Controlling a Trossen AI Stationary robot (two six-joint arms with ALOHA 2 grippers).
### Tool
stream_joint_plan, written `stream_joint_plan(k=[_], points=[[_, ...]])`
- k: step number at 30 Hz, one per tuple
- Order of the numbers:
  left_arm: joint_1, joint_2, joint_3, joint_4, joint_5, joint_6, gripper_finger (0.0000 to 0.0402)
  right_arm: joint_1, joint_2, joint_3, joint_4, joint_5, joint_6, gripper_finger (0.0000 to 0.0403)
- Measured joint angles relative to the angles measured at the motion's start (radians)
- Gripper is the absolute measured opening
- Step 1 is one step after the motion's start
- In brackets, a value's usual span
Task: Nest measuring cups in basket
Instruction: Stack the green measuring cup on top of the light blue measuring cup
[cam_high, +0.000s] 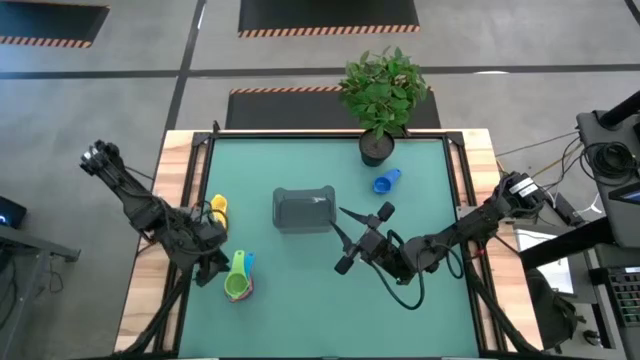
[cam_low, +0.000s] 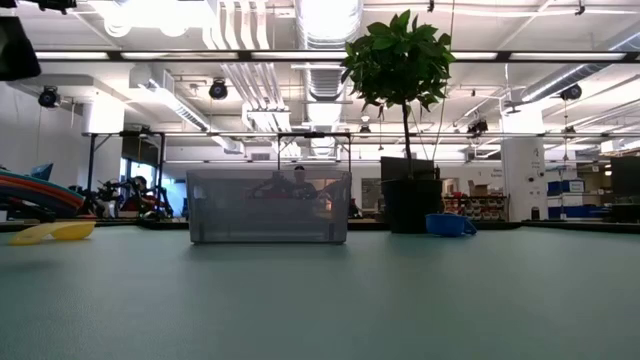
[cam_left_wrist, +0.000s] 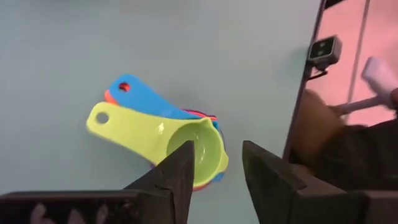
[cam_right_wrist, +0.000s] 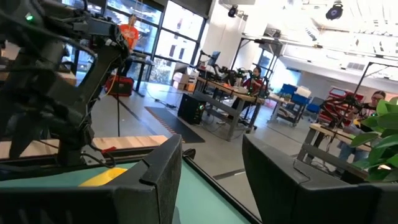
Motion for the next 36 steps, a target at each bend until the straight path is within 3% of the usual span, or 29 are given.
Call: stream_joint_plan(k=[5, 11, 23, 36], points=[[0.000, 0.108, 0.006, 0.041, 0.000, 0.058, 0.0072, 0.000, 0.000, 0.000, -0.002, 0.000, 0.000, 0.0157], [0.001, 0.220, 0.017, -0.147, 0.003, 0.024, 0.0005, 0.000, 0.000, 0.000, -0.014, 0.000, 0.001, 0.0157], [0.032, 0.377, 0.004, -0.187, -0.025, 0.126, 0.0000, 0.000, 0.000, 0.000, -0.017, 0.001, 0.001, 0.0157], [0.041, 0.461, 0.003, -0.195, -0.034, 0.189, 0.0000, 0.000, 0.000, 0.000, -0.021, 0.001, 0.002, 0.0157]])
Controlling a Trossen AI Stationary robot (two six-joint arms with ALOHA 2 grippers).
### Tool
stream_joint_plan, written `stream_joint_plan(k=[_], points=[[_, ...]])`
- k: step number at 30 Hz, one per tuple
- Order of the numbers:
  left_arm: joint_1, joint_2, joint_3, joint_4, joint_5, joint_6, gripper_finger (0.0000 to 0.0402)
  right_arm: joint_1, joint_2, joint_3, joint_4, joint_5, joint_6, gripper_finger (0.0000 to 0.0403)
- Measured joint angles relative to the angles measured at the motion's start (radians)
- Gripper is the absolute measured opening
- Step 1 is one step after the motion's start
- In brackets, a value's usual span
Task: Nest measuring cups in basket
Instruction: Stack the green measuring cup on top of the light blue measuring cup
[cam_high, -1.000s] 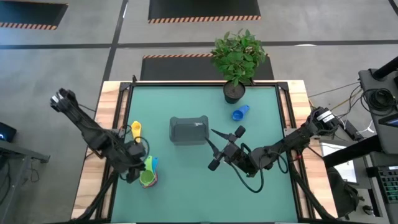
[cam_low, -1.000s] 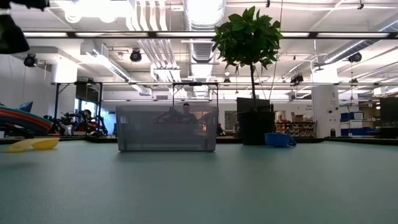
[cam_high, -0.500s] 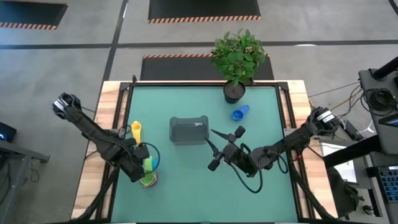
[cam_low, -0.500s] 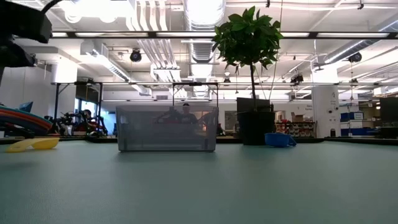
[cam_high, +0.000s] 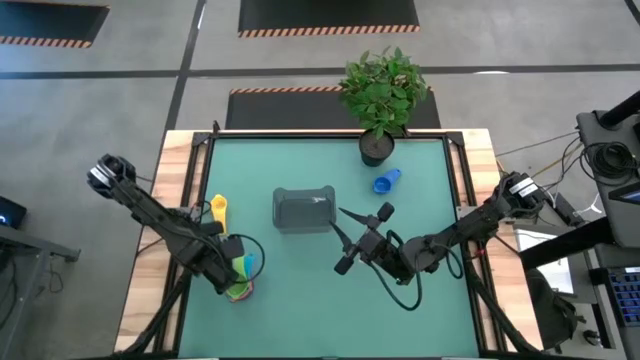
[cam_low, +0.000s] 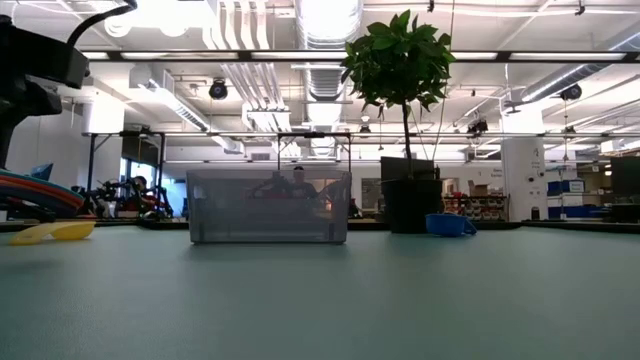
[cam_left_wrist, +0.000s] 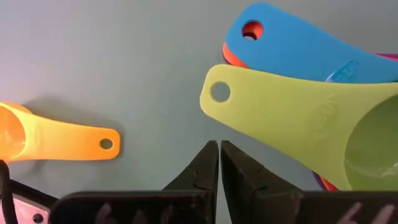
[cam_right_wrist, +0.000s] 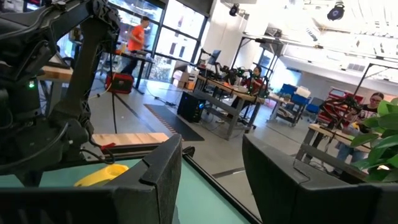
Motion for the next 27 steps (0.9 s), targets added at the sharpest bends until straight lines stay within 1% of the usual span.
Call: stream_joint_plan(k=[14, 27], points=[[0.000, 0.003, 0.000, 0.034, 0.000, 0.019, 0.0000, 0.000, 0.000, 0.000, 0.000, 0.000, -0.001, 0.0157], [0.001, 0.003, 0.015, 0.066, -0.026, 0.030, 0.0000, 0.000, 0.000, 0.000, 0.000, 0.000, -0.001, 0.0157]])
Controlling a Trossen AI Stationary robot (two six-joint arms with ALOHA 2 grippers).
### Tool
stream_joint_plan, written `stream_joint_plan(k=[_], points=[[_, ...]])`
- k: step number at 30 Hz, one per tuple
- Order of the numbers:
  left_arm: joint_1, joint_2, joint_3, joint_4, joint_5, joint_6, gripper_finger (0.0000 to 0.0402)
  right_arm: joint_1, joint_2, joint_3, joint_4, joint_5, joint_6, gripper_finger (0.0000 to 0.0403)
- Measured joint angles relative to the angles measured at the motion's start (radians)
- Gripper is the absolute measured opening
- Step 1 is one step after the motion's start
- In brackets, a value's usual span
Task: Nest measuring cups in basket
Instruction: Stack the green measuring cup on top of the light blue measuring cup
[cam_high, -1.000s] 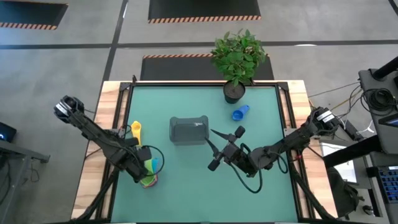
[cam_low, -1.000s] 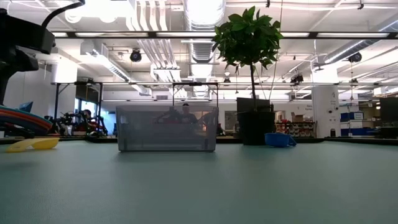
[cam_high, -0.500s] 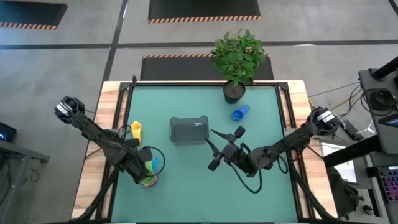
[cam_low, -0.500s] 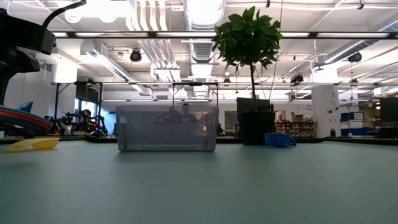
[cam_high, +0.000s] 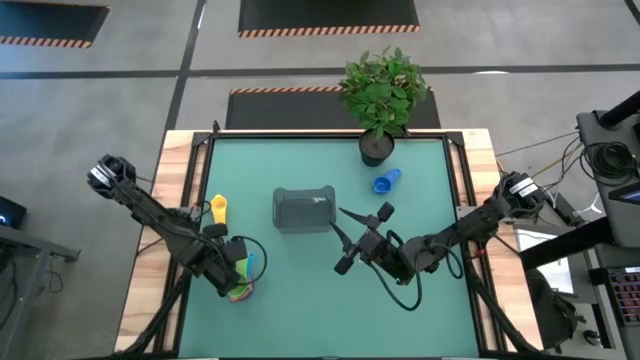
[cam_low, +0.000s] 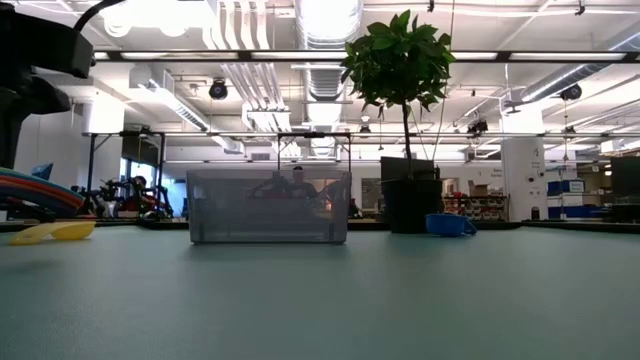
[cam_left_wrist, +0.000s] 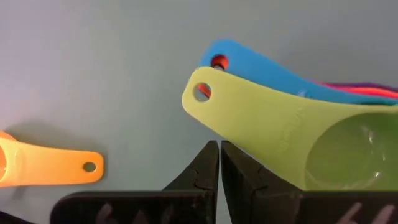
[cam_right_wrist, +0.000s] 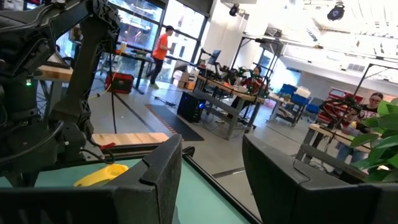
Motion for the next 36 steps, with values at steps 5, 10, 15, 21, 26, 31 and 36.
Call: stream_joint_plan(k=[5, 10, 15, 21, 26, 31, 36], points=[[0.000, 0.000, 0.000, 0.011, -0.009, 0.002, 0.0000, 0.000, 0.000, 0.000, 0.000, 0.000, 0.000, 0.0157], [0.000, 0.000, 0.000, 0.018, -0.011, 0.006, 0.0000, 0.000, 0.000, 0.000, 0.000, 0.000, 0.000, 0.0157], [0.000, 0.000, 0.000, 0.020, -0.016, 0.007, 0.0000, 0.000, 0.000, 0.000, 0.000, 0.000, 0.000, 0.0157], [0.000, -0.001, 0.000, 0.026, -0.019, 0.008, 0.0000, 0.000, 0.000, 0.000, 0.000, 0.000, 0.000, 0.0157], [0.000, -0.001, 0.000, 0.039, -0.019, 0.021, 0.0000, 0.000, 0.000, 0.000, 0.000, 0.000, 0.000, 0.0157], [0.000, -0.001, 0.000, 0.038, -0.019, 0.021, 0.0000, 0.000, 0.000, 0.000, 0.000, 0.000, 0.000, 0.0157], [0.000, -0.001, 0.000, 0.040, -0.019, 0.025, 0.0000, 0.000, 0.000, 0.000, 0.000, 0.000, 0.000, 0.0157]])
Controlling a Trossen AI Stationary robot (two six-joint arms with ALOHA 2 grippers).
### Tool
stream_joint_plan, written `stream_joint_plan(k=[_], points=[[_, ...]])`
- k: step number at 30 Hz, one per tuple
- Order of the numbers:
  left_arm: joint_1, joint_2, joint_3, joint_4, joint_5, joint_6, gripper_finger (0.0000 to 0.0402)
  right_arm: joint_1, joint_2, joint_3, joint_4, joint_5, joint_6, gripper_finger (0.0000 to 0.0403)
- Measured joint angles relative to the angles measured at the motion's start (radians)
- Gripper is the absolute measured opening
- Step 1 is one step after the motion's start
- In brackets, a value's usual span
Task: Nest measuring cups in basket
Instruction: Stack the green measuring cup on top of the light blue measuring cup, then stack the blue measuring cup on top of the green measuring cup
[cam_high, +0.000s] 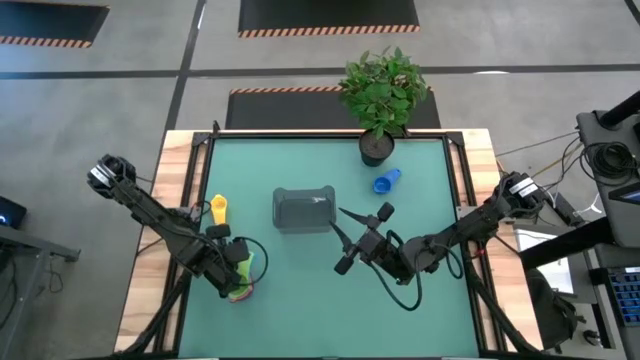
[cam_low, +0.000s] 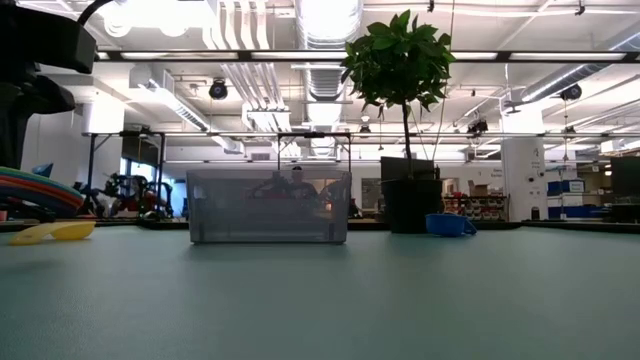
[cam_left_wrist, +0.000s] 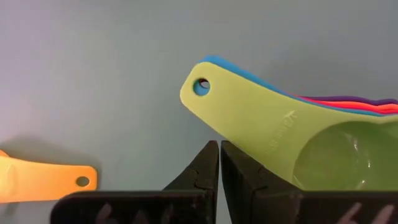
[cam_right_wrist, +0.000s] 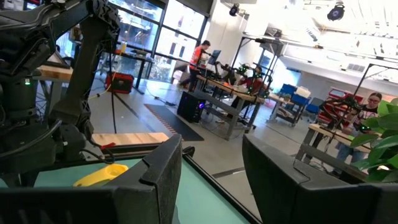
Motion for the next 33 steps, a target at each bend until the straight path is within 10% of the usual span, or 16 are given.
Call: stream_joint_plan(k=[24, 33], points=[[0.000, -0.078, 0.055, -0.005, -0.002, 0.092, 0.0000, -0.002, 0.000, 0.000, -0.031, 0.009, 0.042, 0.0157], [-0.007, -0.123, 0.241, 0.002, -0.222, 0.361, 0.0000, -0.007, 0.000, 0.000, -0.050, 0.150, 0.030, 0.0143]])
